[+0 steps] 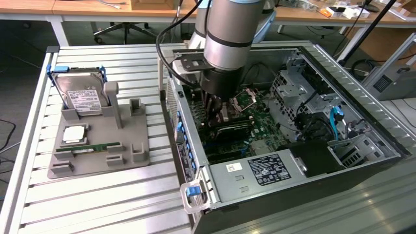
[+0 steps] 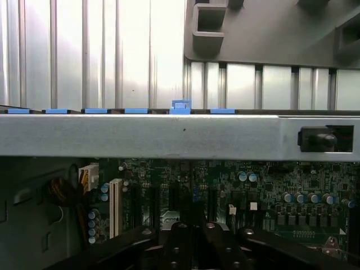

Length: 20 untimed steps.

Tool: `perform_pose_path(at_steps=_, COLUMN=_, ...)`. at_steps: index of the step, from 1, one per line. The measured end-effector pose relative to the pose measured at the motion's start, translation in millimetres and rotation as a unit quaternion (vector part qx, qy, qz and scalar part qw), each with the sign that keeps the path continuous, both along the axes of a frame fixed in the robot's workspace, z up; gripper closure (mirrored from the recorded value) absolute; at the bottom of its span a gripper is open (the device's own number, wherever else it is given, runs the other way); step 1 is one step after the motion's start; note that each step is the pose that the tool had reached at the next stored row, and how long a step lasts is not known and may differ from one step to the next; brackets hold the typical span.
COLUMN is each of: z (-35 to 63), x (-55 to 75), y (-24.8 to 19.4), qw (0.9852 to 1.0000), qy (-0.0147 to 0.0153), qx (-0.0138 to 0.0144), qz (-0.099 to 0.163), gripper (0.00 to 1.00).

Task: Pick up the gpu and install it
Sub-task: 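Press down on the gpu until it lock into place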

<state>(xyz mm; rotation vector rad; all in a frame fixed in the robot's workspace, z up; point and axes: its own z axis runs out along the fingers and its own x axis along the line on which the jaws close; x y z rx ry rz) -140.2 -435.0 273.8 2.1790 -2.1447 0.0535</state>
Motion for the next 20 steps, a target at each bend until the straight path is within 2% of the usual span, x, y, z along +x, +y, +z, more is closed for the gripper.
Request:
perform_pose_path(at_steps=11, z=-5.1, x=0.1, y=0.0, qw=1.0000, qy=-0.0001, qx=0.0002, qz=0.000, gripper=0.89)
perform_pose_path(at_steps=13, z=-3.3, x=0.2, y=0.2, qw=1.0000, qy=-0.0007, qx=0.0010, qz=0.000, gripper=0.89)
perform_pose_path(at_steps=17, z=3.5, x=0.2, y=0.1, qw=1.0000, qy=-0.0002, qx=0.0004, qz=0.000, gripper=0.89)
perform_pose_path(at_steps=20, z=7.3, x=1.9, y=0.0, qw=1.0000, qy=-0.0002, qx=0.0015, qz=0.000, gripper=0.89)
